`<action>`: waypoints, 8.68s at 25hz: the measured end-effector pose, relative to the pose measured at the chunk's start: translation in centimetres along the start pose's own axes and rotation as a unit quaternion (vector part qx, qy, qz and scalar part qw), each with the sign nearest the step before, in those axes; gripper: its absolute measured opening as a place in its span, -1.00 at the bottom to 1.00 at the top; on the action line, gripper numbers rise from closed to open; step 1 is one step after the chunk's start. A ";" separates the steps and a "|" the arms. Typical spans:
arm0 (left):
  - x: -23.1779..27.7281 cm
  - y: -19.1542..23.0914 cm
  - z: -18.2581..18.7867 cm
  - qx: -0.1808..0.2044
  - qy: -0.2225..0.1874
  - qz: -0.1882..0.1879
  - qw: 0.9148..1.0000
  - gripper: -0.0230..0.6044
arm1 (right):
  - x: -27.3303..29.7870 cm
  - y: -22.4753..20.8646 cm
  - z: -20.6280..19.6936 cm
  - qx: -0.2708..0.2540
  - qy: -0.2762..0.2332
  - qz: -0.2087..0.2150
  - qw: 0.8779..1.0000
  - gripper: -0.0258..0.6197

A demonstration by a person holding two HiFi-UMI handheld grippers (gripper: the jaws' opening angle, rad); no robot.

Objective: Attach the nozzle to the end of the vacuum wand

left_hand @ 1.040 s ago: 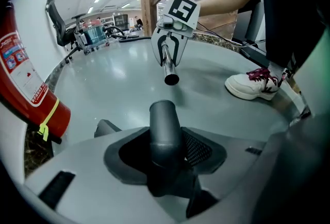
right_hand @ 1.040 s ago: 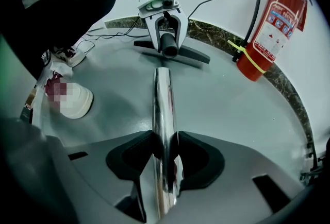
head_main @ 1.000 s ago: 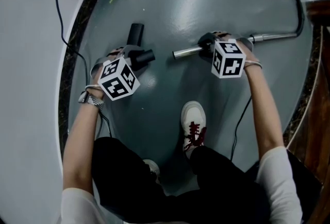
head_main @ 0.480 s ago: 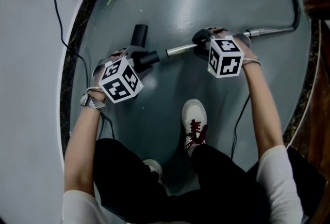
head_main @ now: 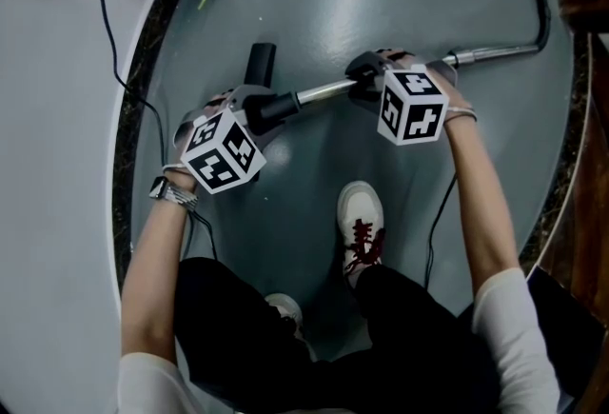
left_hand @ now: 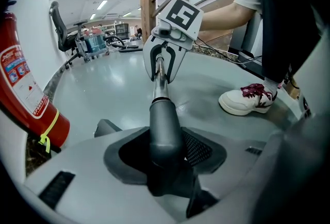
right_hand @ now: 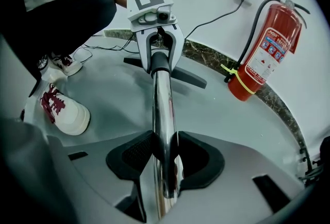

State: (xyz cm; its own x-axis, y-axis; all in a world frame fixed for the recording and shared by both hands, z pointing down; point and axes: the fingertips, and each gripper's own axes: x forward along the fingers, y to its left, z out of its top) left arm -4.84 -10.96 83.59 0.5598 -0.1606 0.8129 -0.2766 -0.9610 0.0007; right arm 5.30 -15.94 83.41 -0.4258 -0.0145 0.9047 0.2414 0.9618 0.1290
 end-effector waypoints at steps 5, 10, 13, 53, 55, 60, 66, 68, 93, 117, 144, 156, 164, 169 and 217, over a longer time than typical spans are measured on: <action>-0.3 0.2 0.0 -0.004 -0.006 0.007 1.000 -0.32 | -0.1 -0.1 0.6 0.000 -0.004 -0.003 1.000 -0.41; -0.4 0.0 -0.1 -0.004 -0.009 0.003 1.000 -0.32 | 0.0 -0.1 1.1 0.002 -0.008 -0.003 1.000 -0.40; -0.4 0.0 -0.3 -0.005 -0.010 0.003 1.000 -0.32 | 0.1 0.0 1.2 0.000 -0.007 -0.004 1.000 -0.40; -0.3 -0.8 -0.6 0.091 0.057 0.042 0.993 -0.33 | 0.9 1.8 2.7 -0.039 0.007 0.002 0.999 -0.46; -0.3 -0.8 -0.5 0.081 0.047 0.042 0.995 -0.33 | 0.7 1.7 2.7 -0.033 0.003 0.001 0.999 -0.46; -0.4 -0.5 0.2 0.041 0.017 0.045 0.998 -0.33 | 0.1 1.1 2.5 -0.033 0.007 -0.009 0.999 -0.46; -0.3 -0.9 0.5 0.003 0.003 0.021 1.000 -0.33 | -0.2 1.3 2.5 -0.038 0.008 -0.012 0.999 -0.46; -0.3 -0.8 0.6 0.007 0.005 0.026 1.000 -0.33 | -0.2 1.2 2.4 -0.037 0.008 -0.013 0.999 -0.46; -0.1 0.1 1.1 0.077 0.044 0.090 0.992 -0.34 | -0.5 0.8 2.2 -0.027 0.004 -0.028 0.999 -0.46; 0.6 -0.4 1.1 0.046 0.075 0.026 0.996 -0.34 | 0.0 1.3 2.4 -0.044 0.016 -0.043 0.998 -0.46; 1.5 0.4 1.9 0.084 0.122 0.138 0.979 -0.35 | 0.3 1.0 2.0 -0.030 0.036 -0.063 0.997 -0.46; 1.9 0.6 1.6 0.007 0.118 0.112 0.987 -0.35 | 0.3 0.7 2.7 -0.030 0.030 -0.079 0.996 -0.46; 2.2 0.4 1.2 0.039 0.166 0.099 0.980 -0.35 | 0.8 1.0 2.7 -0.044 0.041 -0.080 0.995 -0.46; 2.2 0.5 1.1 0.061 0.191 0.102 0.974 -0.35 | 1.1 1.0 2.7 -0.047 0.045 -0.080 0.995 -0.46; 6.9 0.8 -0.5 0.081 0.112 0.091 0.986 -0.32 | 4.9 1.2 0.4 -0.030 0.011 -0.075 0.997 -0.44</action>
State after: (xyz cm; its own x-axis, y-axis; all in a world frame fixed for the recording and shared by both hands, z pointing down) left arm -1.59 -12.68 89.55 0.3208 -0.2974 0.8992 -0.2189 -0.9470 -0.2351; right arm 3.18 -14.77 87.85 -0.4418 -0.1630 0.8822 0.2284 0.9305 0.2863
